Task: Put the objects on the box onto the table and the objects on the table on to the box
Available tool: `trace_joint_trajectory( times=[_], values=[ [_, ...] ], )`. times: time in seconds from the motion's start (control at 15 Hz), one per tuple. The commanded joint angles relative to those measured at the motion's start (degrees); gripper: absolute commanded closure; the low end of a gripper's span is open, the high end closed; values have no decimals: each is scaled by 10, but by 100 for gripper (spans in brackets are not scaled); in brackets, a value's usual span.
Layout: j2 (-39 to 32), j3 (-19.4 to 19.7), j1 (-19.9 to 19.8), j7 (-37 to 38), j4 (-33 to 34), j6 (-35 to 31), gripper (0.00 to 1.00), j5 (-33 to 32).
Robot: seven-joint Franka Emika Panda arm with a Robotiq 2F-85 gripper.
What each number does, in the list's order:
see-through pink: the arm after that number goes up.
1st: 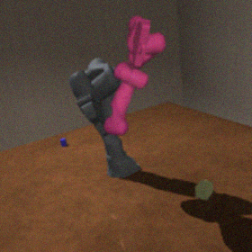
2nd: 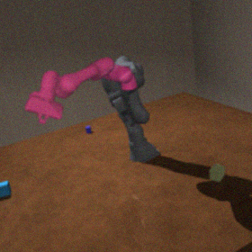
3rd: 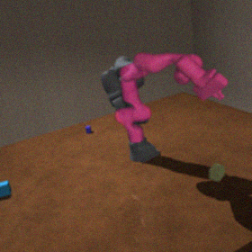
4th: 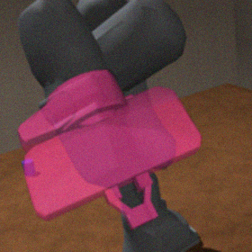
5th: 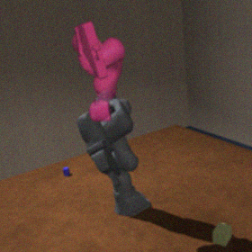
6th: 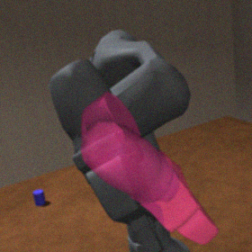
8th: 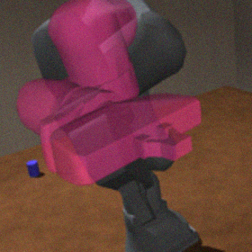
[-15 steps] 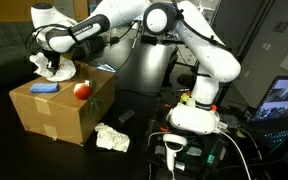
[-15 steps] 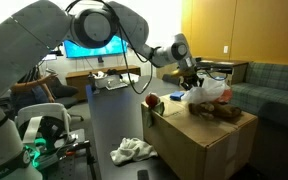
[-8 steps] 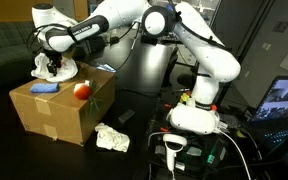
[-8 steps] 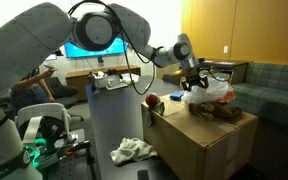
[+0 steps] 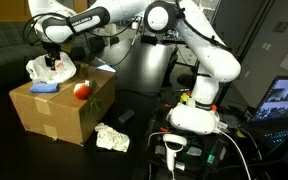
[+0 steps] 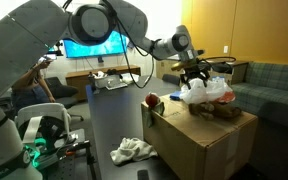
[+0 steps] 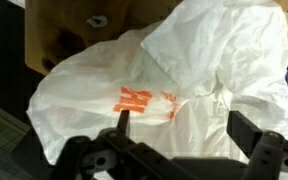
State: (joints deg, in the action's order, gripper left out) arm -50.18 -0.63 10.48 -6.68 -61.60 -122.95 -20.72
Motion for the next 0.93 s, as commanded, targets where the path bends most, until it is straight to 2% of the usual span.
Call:
trace_joint_trajectory(
  times=[0.0, 0.87],
  values=[
    [53, -1, 11, -20, -46, 4, 0, 5],
    [57, -35, 51, -73, -105, -6, 0, 3]
  ],
)
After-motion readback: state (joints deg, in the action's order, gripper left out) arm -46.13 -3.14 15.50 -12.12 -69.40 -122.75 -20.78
